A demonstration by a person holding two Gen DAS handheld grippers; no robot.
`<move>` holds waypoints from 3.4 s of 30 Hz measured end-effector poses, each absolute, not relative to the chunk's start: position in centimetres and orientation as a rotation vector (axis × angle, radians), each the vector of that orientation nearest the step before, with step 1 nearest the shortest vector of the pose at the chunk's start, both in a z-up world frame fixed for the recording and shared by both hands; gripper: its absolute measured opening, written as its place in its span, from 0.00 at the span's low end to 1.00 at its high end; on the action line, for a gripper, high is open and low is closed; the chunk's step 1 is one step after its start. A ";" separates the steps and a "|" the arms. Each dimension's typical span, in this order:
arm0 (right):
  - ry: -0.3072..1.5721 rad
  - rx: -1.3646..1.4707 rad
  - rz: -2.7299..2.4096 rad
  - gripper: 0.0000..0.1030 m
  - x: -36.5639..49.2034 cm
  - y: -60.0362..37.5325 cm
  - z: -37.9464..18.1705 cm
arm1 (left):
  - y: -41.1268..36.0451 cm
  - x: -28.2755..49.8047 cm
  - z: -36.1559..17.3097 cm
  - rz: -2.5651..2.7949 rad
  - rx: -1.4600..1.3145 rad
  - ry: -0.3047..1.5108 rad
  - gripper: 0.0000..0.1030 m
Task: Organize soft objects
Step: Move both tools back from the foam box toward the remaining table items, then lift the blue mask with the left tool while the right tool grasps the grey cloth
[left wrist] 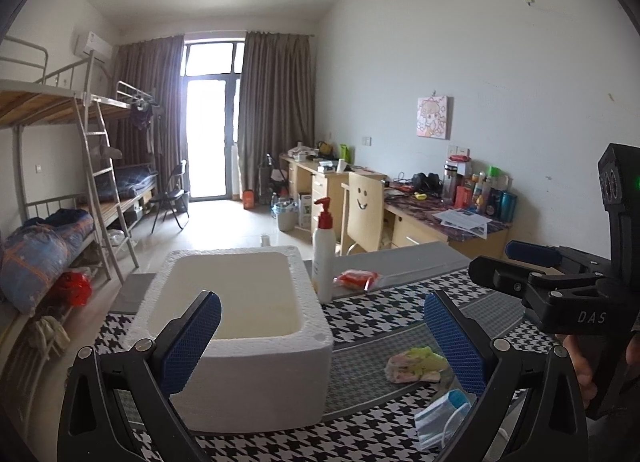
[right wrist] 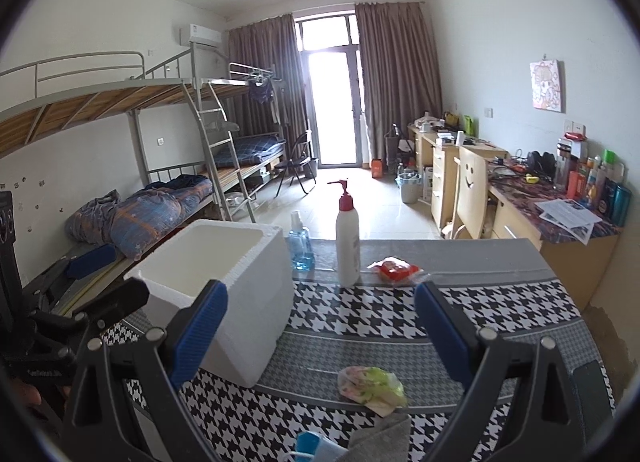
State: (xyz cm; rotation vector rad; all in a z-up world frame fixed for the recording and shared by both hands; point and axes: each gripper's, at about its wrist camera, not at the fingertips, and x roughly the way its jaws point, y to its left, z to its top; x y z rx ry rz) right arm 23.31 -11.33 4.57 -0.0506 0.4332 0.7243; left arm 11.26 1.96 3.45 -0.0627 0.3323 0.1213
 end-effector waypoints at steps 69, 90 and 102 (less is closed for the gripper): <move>0.561 -0.023 0.560 0.94 22.2 -19.7 -4.4 | -6.0 12.7 -6.3 -0.125 -0.049 0.585 0.96; 0.671 -0.032 0.553 0.94 23.5 -20.1 -7.8 | -7.1 15.5 -9.4 -0.128 -0.049 0.708 0.59; 0.721 -0.040 0.593 0.94 24.2 -19.1 -9.0 | -6.7 16.0 -10.2 -0.121 -0.061 0.741 0.20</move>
